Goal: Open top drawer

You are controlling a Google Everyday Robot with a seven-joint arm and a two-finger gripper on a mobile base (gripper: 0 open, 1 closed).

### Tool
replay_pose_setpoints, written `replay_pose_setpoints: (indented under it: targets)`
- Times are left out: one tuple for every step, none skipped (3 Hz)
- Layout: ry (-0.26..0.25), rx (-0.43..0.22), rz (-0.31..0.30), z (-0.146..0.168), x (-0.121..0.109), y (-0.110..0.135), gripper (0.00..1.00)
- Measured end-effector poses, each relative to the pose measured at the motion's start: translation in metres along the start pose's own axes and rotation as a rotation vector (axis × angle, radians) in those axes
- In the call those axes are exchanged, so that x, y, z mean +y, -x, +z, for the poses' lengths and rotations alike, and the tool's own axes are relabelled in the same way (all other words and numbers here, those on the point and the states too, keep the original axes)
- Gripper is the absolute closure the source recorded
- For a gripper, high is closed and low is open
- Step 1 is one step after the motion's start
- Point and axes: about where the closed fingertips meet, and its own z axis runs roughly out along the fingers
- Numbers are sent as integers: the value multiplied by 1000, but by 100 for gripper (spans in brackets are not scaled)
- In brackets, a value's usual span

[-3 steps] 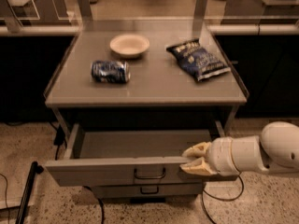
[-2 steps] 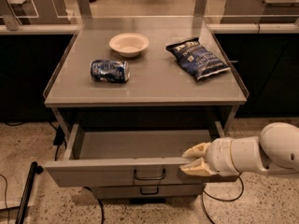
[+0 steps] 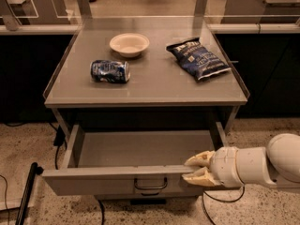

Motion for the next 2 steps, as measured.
replay_pose_setpoints:
  targets:
    - [0,0,0,0,0,0,39]
    - [0,0,0,0,0,0,16]
